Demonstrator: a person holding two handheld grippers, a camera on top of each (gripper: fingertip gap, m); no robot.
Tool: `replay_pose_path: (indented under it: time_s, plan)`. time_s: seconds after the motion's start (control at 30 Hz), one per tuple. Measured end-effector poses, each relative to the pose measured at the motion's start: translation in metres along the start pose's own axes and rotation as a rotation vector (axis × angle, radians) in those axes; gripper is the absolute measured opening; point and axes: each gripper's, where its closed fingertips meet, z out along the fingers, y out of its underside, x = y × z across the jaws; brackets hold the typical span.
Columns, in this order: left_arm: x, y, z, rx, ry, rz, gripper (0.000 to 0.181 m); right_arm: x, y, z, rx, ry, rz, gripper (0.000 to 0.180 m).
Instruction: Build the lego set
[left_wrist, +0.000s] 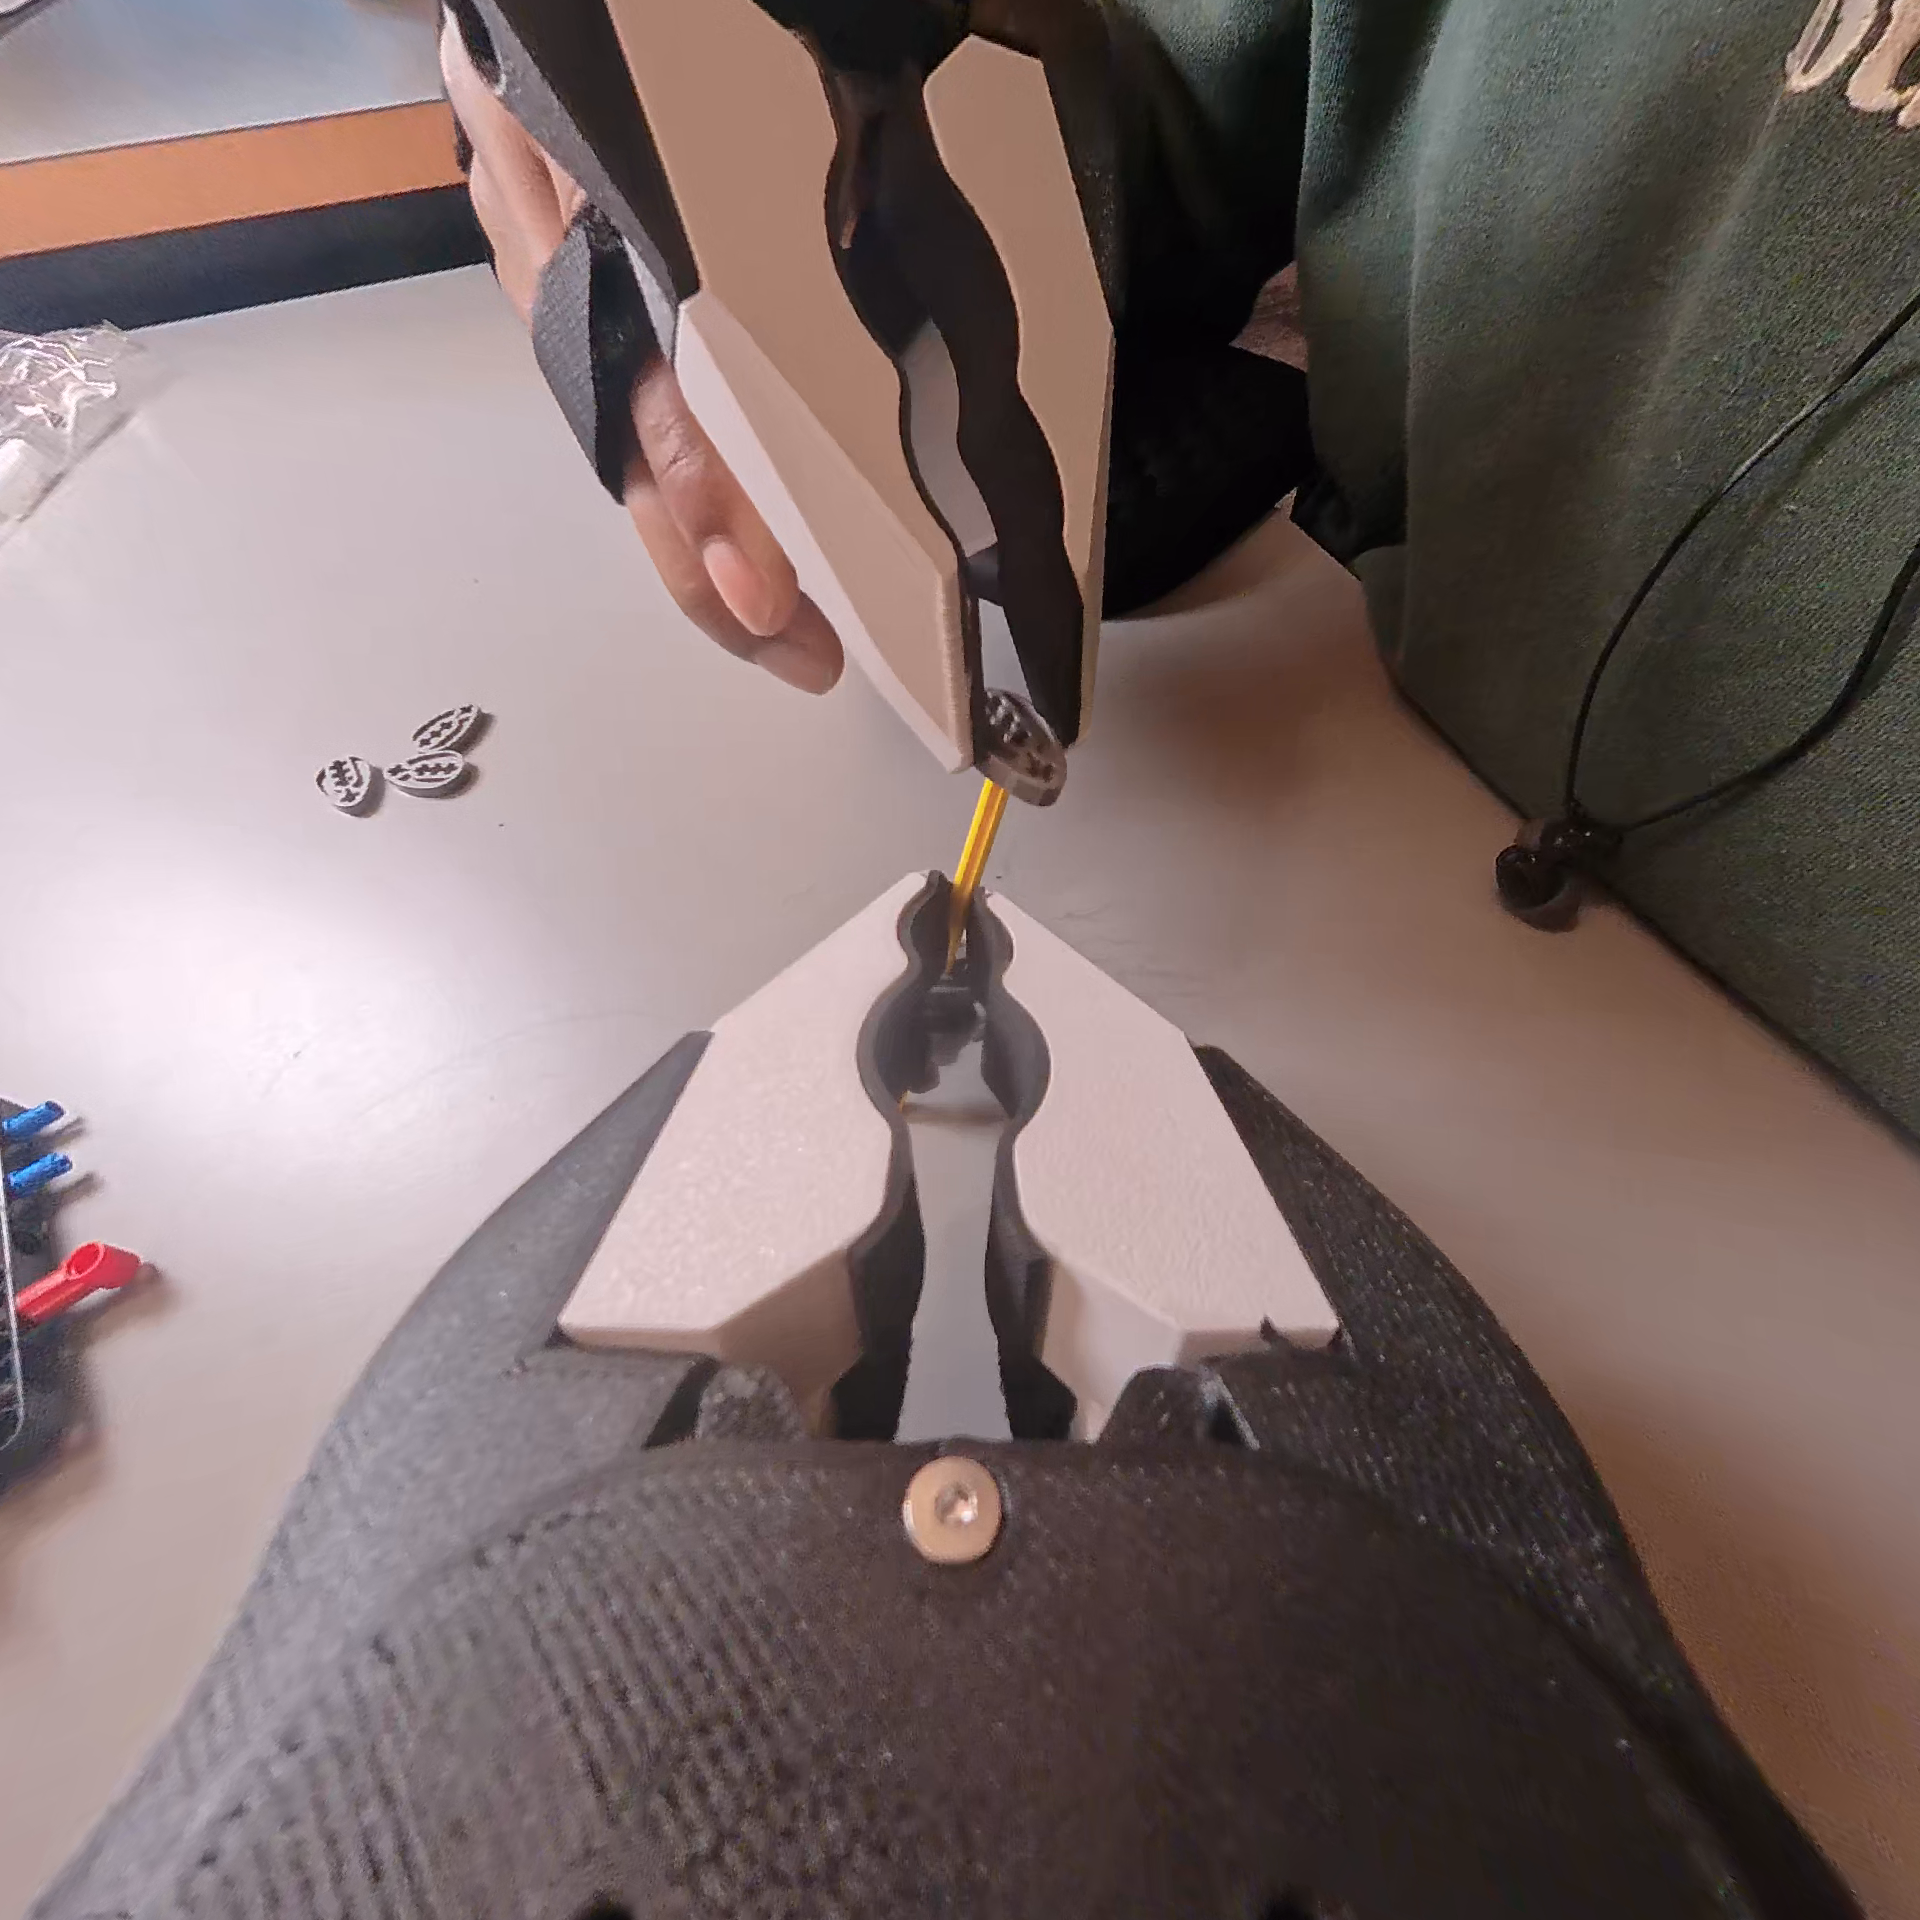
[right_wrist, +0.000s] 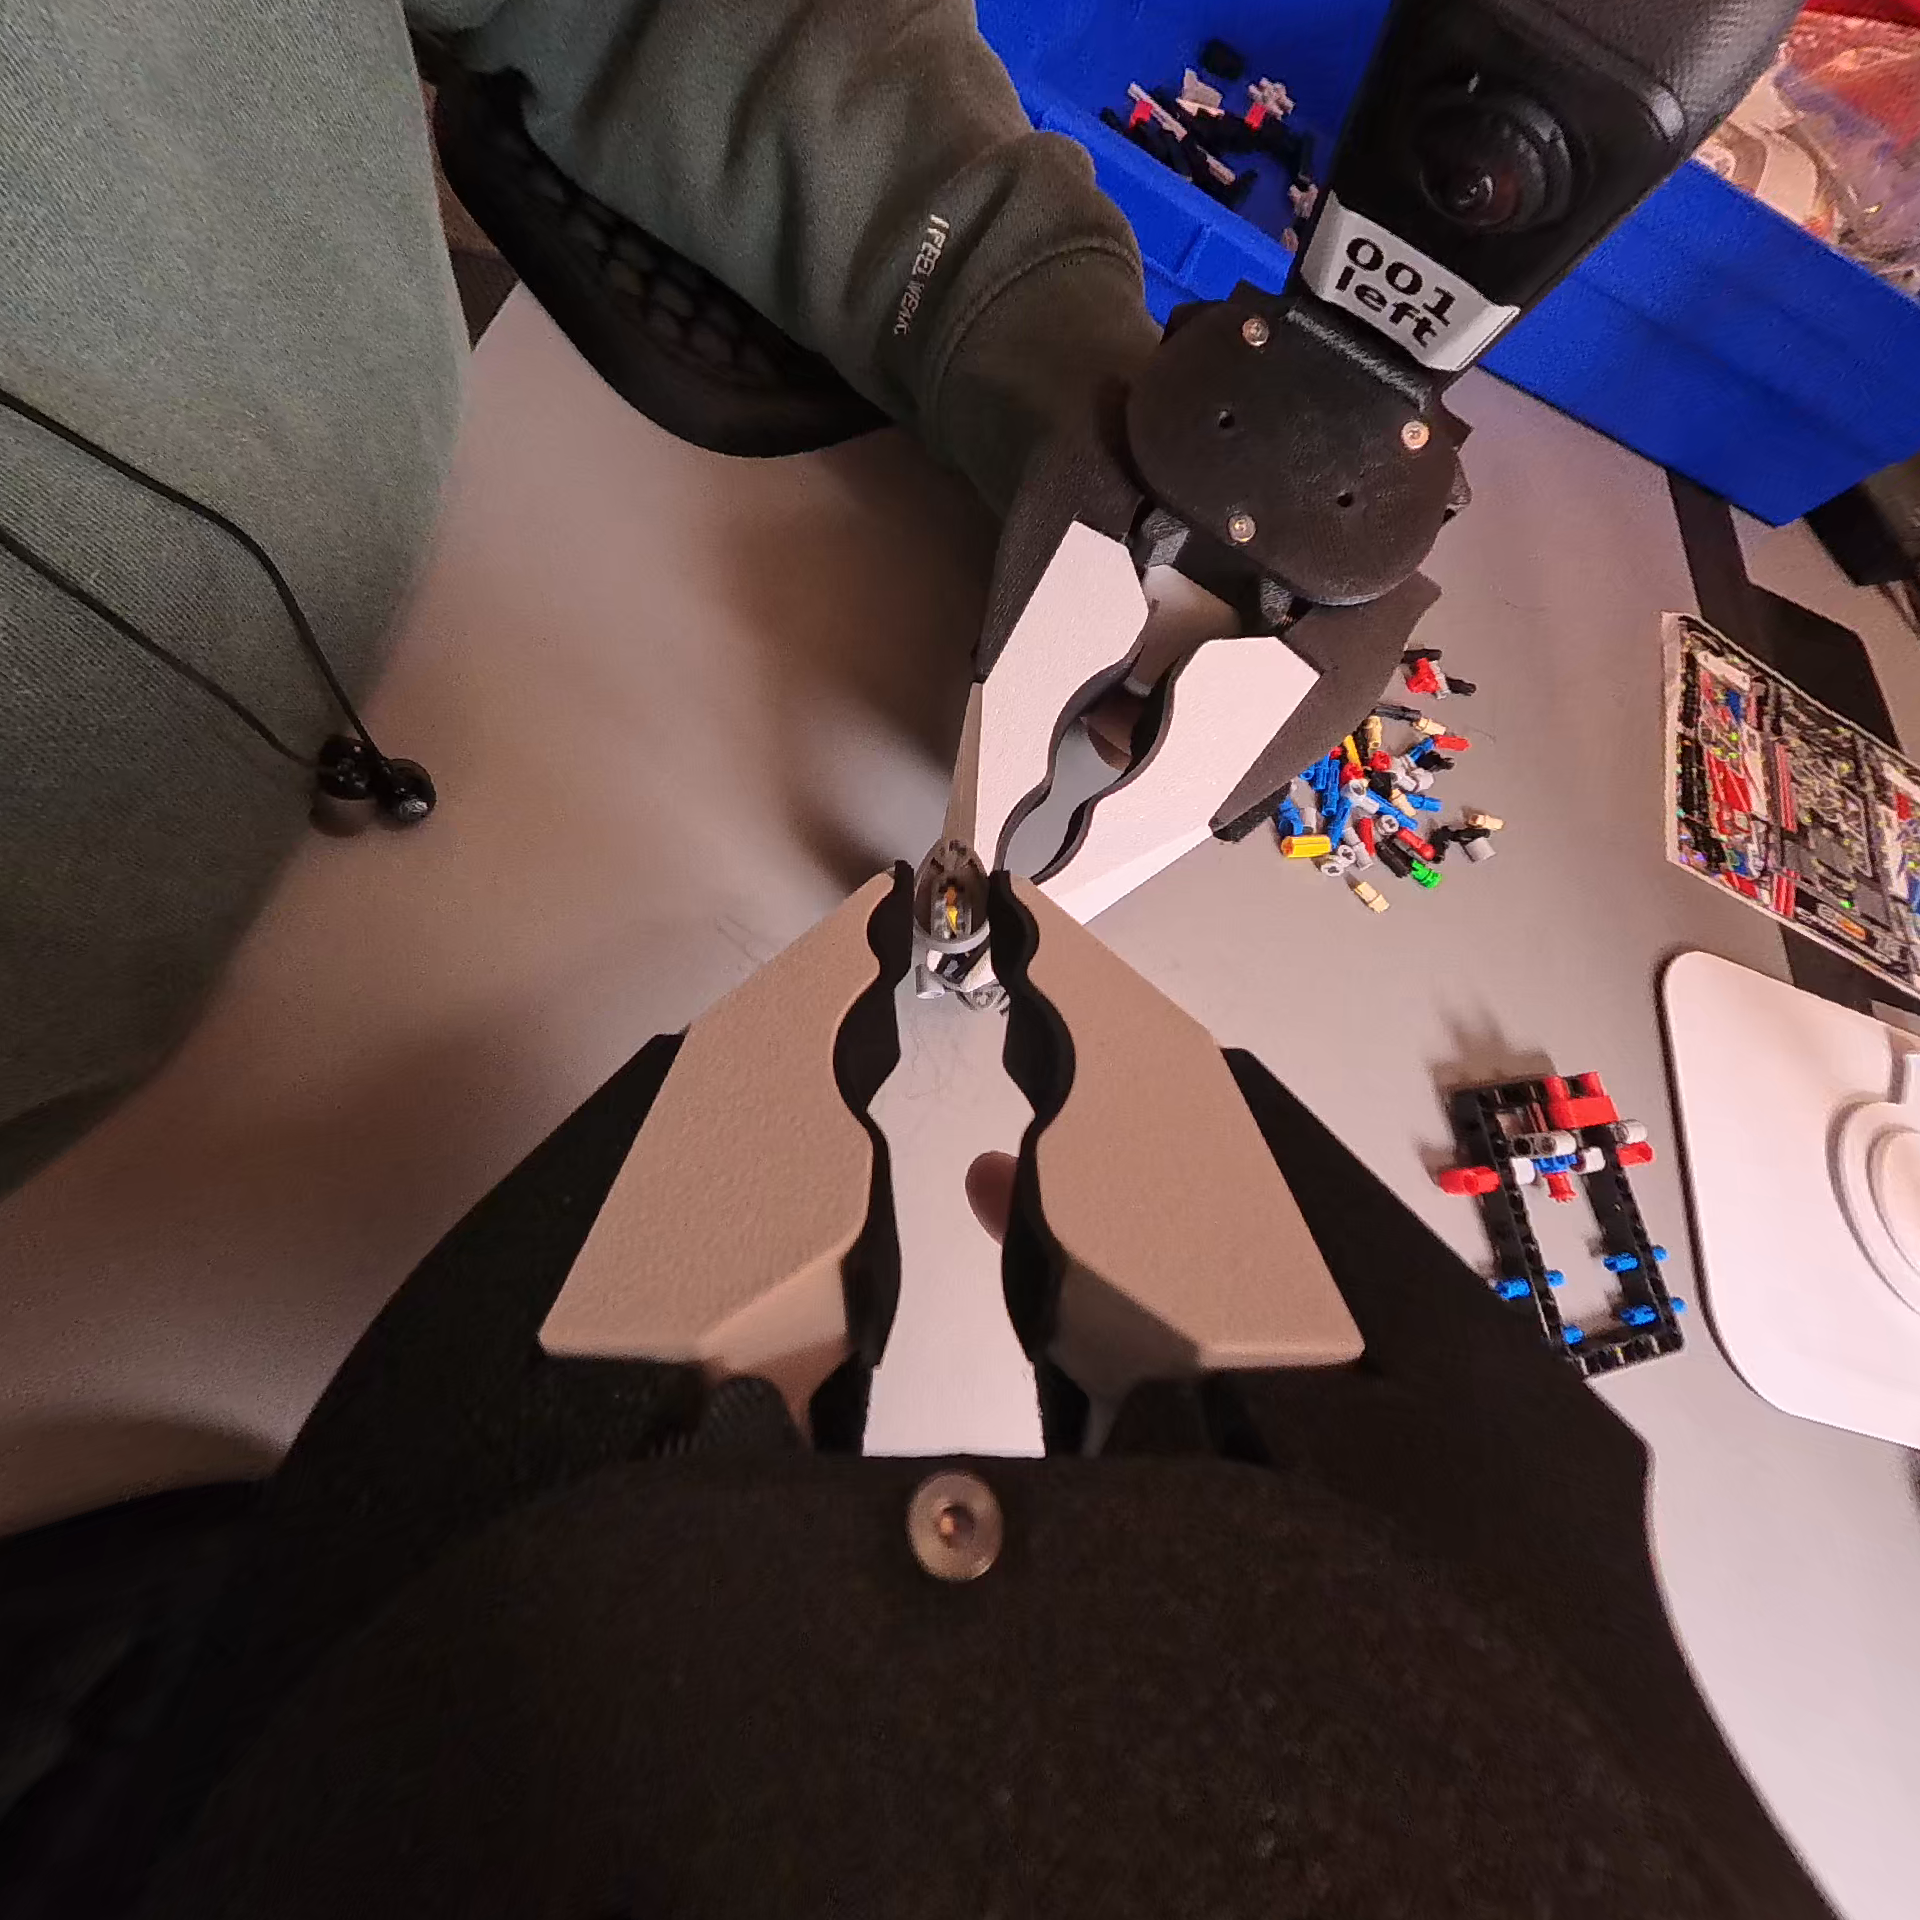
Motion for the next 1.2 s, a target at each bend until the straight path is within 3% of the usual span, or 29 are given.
replay_pose_path:
  time_s: [0.37,0.43,0.8,0.9,0.97,1.2]
  plan:
    - [0.009,-0.007,-0.001,0.046,0.068,-0.027,0.0,0.0,-0.008,0.004,0.074,-0.014,-0.007,0.012]
    - [0.012,-0.008,-0.001,0.046,0.086,-0.029,0.0,-0.003,0.005,0.01,0.04,-0.036,-0.005,0.014]
    - [0.005,-0.024,-0.015,0.153,0.071,-0.009,0.003,0.012,-0.016,-0.001,0.232,-0.01,0.075,0.013]
    - [-0.003,-0.028,-0.024,0.186,0.016,-0.016,0.036,0.016,-0.017,-0.006,0.254,0.009,0.077,0.013]
    - [-0.013,-0.023,-0.036,0.169,-0.027,-0.049,0.048,0.021,-0.017,-0.01,0.241,0.047,0.055,0.013]
    - [-0.022,-0.002,-0.028,0.065,-0.113,-0.03,0.023,0.031,-0.02,-0.022,0.231,0.135,0.024,0.013]
